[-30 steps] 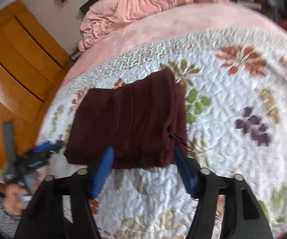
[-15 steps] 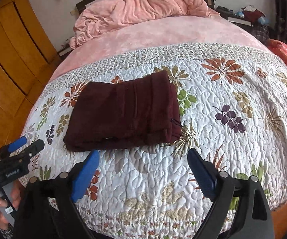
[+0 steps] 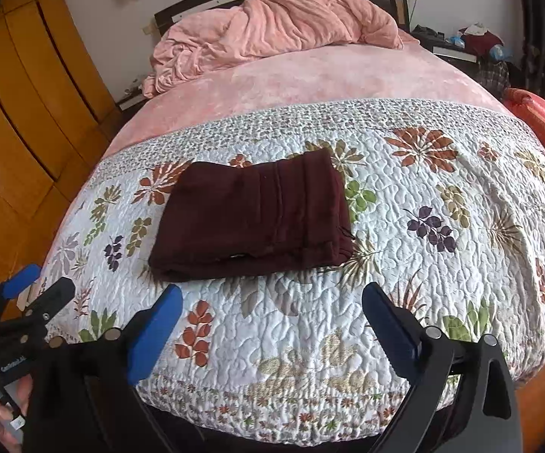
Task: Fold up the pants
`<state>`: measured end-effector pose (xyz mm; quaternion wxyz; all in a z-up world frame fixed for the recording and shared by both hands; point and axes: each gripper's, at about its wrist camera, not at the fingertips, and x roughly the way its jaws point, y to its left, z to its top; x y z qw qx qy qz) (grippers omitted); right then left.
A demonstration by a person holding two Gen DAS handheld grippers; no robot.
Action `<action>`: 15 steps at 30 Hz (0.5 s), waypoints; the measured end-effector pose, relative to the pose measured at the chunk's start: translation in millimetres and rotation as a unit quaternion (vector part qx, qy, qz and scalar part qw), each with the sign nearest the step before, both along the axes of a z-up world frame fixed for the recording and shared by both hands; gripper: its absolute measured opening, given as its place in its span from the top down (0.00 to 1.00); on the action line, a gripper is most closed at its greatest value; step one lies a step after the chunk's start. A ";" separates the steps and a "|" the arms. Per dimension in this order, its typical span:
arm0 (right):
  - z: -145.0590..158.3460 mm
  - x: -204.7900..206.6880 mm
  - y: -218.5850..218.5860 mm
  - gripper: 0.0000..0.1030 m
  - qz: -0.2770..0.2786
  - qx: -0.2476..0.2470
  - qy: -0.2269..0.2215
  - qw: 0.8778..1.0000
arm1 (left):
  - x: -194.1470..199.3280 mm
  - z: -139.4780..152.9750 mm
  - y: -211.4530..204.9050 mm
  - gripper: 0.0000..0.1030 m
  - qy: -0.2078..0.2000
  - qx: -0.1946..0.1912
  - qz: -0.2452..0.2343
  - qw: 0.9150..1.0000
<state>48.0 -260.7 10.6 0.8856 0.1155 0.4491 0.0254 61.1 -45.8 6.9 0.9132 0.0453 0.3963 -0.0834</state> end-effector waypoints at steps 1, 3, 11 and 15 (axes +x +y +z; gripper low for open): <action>0.8 -1.1 2.2 0.06 0.002 0.001 0.000 1.000 | -3.1 3.2 -0.9 0.04 -0.005 0.002 -0.002 1.000; 2.0 -3.1 6.2 0.05 0.003 0.001 0.001 1.000 | -6.0 7.2 -1.0 0.04 -0.011 0.003 -0.004 1.000; -2.6 -8.0 16.0 0.04 0.014 0.005 0.010 1.000 | -13.9 15.0 -3.4 0.04 -0.024 0.011 -0.002 1.000; -2.8 -8.6 19.3 0.04 0.019 0.005 0.011 1.000 | -13.4 12.8 -3.0 0.04 -0.018 0.011 0.000 1.000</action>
